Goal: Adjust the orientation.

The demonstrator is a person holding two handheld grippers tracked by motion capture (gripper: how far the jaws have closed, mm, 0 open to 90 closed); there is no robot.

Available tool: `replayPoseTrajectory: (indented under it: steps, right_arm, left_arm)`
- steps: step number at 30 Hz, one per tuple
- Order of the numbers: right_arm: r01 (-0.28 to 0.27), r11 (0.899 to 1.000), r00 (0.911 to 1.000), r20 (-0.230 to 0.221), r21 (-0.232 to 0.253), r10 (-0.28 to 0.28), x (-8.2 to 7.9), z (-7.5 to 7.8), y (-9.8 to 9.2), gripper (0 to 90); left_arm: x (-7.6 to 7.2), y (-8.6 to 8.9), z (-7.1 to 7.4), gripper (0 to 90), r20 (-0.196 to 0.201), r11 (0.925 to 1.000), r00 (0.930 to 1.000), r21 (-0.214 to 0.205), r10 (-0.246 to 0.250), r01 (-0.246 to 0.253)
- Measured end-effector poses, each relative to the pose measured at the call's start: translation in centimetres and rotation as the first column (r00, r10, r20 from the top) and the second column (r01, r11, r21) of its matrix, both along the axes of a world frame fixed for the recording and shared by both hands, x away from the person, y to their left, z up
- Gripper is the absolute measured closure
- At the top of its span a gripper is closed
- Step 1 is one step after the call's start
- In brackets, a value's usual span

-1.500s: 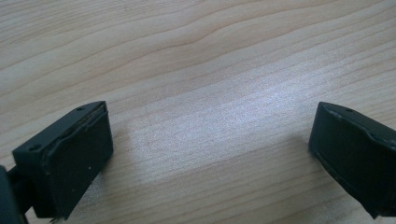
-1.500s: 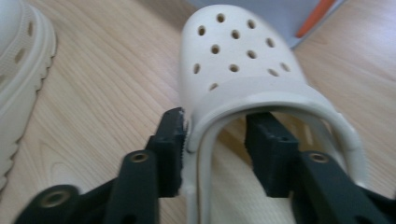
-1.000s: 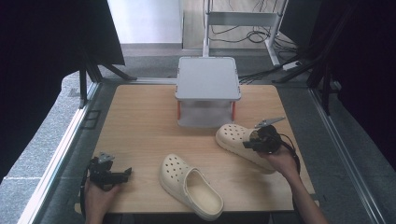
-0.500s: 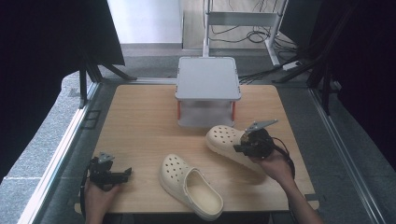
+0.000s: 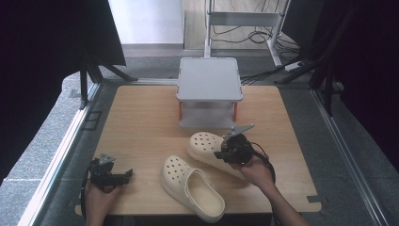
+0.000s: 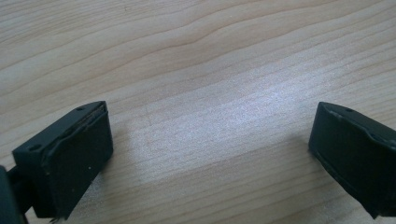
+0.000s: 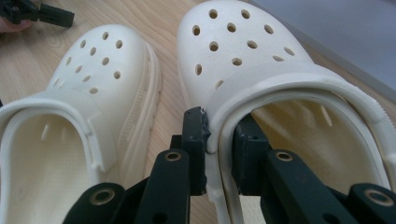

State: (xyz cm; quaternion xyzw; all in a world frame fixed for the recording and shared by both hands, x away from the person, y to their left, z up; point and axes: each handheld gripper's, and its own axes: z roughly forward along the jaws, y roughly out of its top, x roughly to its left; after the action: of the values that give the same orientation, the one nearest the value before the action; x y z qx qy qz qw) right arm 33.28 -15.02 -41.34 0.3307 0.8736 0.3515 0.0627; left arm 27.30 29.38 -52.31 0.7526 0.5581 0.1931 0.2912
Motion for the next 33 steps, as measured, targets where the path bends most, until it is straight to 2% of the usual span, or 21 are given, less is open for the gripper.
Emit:
replayPoseTrajectory:
  steps: [10,14,25,30,33]
  right_arm:
    - [-0.040,0.999,0.9991,-0.015,-0.021,0.040,-0.8,-1.2,3.2,77.1]
    - [-0.060,0.998,0.9980,-0.024,-0.027,0.059,-1.1,-1.2,3.8,76.9]
    - [-0.098,0.995,0.9891,-0.110,0.000,0.098,-1.5,-1.3,4.3,72.5]
    - [-0.091,0.996,0.9894,-0.114,0.001,0.090,-1.2,-1.7,4.0,68.7]
    - [-0.114,0.993,0.9868,-0.115,0.013,0.114,-1.2,-1.5,3.4,58.3]
  left_arm:
    - [0.0,0.0,0.0,0.0,0.000,1.0000,1.0000,0.000,0.000,0.000]
    - [0.0,0.0,0.0,0.0,0.002,1.0000,1.0000,-0.002,0.000,0.000]
    - [0.0,0.0,0.0,0.0,0.000,1.0000,1.0000,0.001,-0.002,0.002]
    - [0.0,0.0,0.0,0.0,0.000,1.0000,1.0000,0.001,-0.003,0.003]
    - [0.0,0.0,0.0,0.0,0.000,1.0000,1.0000,0.001,-0.003,0.003]
